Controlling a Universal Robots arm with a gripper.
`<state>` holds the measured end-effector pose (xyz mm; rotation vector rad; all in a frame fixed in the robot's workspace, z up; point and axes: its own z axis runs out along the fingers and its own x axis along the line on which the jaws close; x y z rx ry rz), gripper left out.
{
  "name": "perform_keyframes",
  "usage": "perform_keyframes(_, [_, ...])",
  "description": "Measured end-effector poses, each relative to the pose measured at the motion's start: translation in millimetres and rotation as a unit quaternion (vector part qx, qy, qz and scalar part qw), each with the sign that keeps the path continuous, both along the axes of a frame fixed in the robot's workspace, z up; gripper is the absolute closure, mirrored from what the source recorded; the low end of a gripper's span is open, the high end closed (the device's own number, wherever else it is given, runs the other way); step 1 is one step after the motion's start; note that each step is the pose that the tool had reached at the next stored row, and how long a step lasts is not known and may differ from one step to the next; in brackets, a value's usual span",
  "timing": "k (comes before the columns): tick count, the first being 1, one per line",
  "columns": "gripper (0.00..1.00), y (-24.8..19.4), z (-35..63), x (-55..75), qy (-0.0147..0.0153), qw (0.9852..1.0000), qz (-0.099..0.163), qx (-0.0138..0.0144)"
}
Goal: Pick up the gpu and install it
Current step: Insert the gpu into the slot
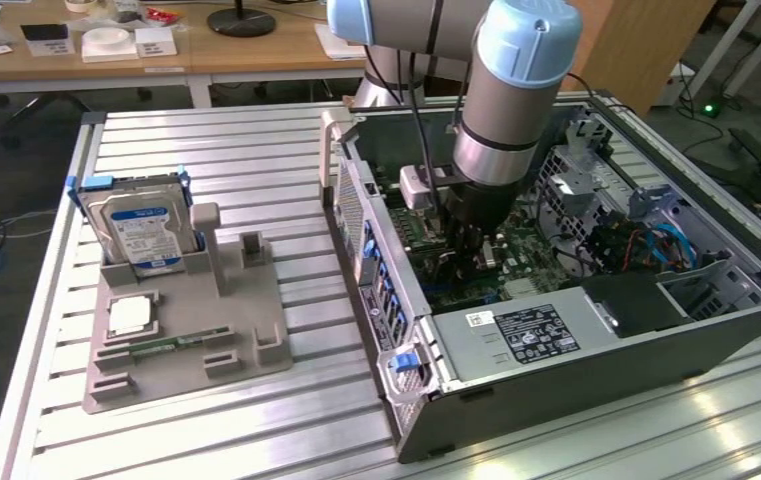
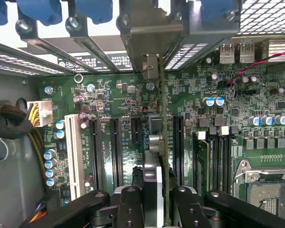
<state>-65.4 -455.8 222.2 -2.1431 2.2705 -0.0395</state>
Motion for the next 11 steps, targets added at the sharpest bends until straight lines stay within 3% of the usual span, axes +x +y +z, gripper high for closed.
perform_keyframes(11, [0.72,0.0,-3.5,0.0,0.0001,1.0,0.0,-0.0001])
